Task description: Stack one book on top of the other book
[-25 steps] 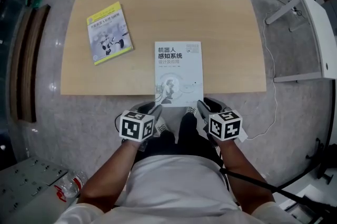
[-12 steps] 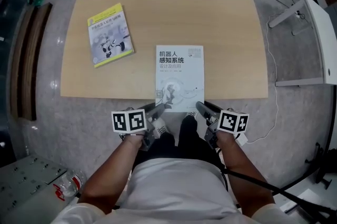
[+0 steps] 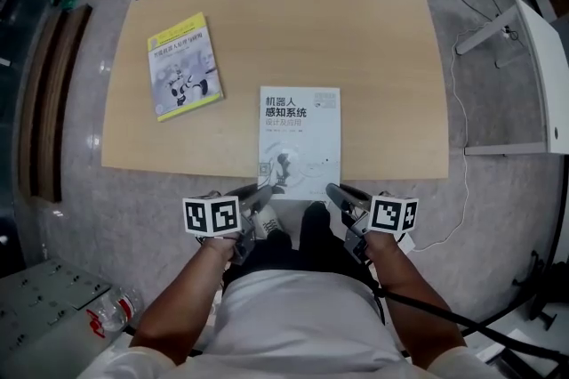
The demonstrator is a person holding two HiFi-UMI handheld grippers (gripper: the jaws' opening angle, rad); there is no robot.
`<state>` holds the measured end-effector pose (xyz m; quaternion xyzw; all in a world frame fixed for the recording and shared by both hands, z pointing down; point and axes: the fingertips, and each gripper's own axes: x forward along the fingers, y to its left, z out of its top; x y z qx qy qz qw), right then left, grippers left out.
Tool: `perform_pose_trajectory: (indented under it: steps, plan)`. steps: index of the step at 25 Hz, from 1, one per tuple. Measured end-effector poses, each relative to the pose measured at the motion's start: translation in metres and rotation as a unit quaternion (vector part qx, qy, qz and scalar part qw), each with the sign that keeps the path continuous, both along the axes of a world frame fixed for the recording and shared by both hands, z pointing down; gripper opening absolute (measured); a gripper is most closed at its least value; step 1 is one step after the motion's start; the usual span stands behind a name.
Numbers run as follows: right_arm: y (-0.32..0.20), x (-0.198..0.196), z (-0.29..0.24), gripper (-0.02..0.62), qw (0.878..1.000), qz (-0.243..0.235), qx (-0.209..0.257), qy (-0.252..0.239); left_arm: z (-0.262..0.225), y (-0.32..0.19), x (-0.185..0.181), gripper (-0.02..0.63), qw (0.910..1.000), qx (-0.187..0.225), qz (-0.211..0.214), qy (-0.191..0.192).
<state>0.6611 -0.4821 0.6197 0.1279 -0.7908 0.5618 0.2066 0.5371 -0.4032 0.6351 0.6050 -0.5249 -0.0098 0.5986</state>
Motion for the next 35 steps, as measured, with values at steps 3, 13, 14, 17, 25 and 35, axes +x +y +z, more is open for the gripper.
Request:
perform_pose_trajectory:
  steps: [3,13,14,17,25,35]
  plan:
    - [-0.003,-0.001,-0.016,0.067,0.997,-0.032,0.071,0.029,-0.011,-0.003,0.008,0.095,0.9983,0.018,0.032,-0.046]
    - [-0.052,-0.017,-0.078,0.074,0.977,-0.099,0.190,0.008,-0.058,-0.051,0.007,0.114,0.9900,0.065,0.028,-0.122]
    - [-0.057,-0.020,-0.082,0.074,0.975,-0.106,0.197,0.003,-0.062,-0.055,0.006,0.114,0.9890,0.070,0.021,-0.128]
    - [-0.070,-0.026,-0.095,0.074,0.968,-0.124,0.216,-0.012,-0.074,-0.066,0.001,0.114,0.9854,0.085,0.001,-0.147]
    - [-0.082,-0.054,-0.122,0.077,0.960,-0.171,0.218,-0.037,-0.102,-0.071,-0.019,0.114,0.9794,0.087,-0.050,-0.175]
    - [-0.078,-0.127,-0.129,0.078,0.947,-0.216,0.232,-0.054,-0.109,-0.062,-0.087,0.114,0.9717,0.086,-0.094,-0.199]
